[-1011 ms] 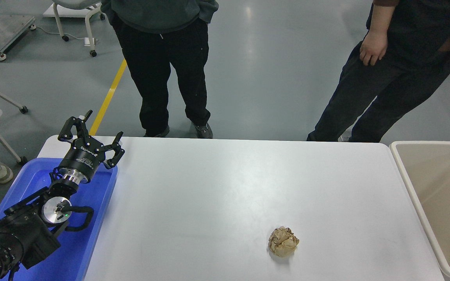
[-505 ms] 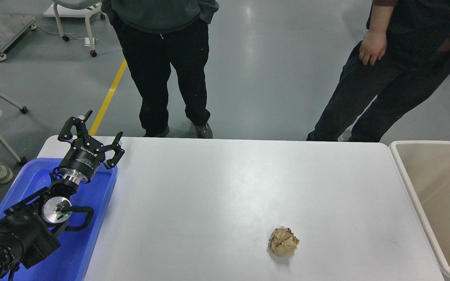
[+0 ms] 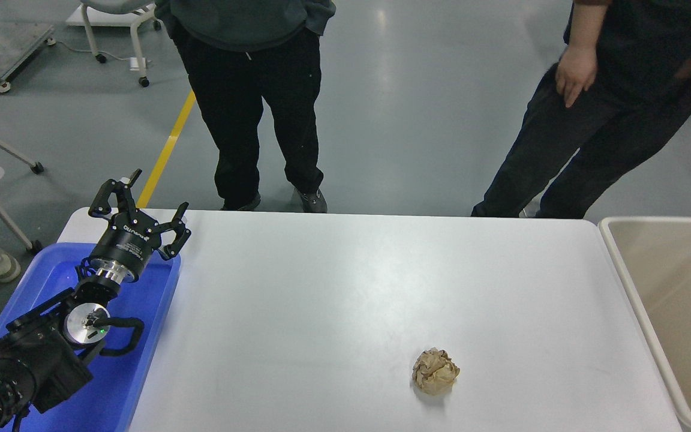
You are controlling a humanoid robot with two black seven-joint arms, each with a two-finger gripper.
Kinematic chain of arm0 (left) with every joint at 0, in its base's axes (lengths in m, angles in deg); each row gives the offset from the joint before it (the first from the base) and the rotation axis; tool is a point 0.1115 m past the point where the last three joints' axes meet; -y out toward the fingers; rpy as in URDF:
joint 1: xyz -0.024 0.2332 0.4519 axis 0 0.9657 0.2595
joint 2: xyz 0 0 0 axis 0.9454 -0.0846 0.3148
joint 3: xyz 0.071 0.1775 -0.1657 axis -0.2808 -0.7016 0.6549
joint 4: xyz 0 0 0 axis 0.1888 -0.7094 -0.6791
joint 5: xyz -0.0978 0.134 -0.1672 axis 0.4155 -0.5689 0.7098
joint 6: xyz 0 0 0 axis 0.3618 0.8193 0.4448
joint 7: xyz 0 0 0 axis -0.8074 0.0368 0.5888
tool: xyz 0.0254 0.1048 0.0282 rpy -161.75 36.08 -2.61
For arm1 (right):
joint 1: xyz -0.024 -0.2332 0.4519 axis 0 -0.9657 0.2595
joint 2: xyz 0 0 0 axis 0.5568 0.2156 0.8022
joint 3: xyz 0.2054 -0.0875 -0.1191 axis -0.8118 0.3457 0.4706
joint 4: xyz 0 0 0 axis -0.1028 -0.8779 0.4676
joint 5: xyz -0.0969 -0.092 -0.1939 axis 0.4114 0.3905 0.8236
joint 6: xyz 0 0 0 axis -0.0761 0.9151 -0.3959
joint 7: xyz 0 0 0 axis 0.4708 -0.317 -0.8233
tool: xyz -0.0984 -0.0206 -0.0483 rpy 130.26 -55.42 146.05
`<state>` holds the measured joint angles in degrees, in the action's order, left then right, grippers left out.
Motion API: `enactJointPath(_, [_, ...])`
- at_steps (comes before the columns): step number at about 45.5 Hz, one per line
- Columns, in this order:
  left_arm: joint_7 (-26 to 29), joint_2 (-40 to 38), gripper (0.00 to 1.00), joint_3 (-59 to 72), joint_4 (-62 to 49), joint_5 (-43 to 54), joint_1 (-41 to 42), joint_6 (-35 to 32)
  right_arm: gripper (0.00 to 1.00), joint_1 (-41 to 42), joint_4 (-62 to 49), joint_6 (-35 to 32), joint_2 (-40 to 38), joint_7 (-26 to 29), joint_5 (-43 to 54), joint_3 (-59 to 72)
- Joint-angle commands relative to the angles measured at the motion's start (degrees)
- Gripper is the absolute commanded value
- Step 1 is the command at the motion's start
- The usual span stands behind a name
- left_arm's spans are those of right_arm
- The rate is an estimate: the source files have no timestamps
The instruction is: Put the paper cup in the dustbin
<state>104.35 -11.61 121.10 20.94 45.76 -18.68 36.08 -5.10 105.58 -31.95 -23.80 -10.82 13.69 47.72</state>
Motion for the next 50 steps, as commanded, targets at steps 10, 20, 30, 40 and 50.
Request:
enactJointPath(10, [0.0,0.0,1.0,0.0,0.0,0.0,0.0,-0.1,0.99,-3.4,16.1,-0.7,-0.1,-15.1,0.1,-10.5])
enactJointPath(20, [0.0,0.0,1.0,0.0,0.0,-0.1,0.0,-0.1,0.99,-10.4,21.9,-4.5,2.8,-15.9,0.0,-13.8])
enactJointPath(30, [0.0,0.0,1.0,0.0,0.1,0.0,0.0,-0.1,1.0,-15.7,22.1,-5.4,7.3,-15.8,0.0,-19.6])
enactJointPath(40, [0.0,0.0,1.0,0.0,0.0,0.0,0.0,-0.1,0.99,-19.5,22.2,-9.1,11.1,-15.7,-4.7,-26.5])
enactJointPath(50, [0.0,0.0,1.0,0.0,0.0,0.0,0.0,-0.1,1.0,-21.7,22.2,-9.8,13.7,-15.7,-10.0,-27.2])
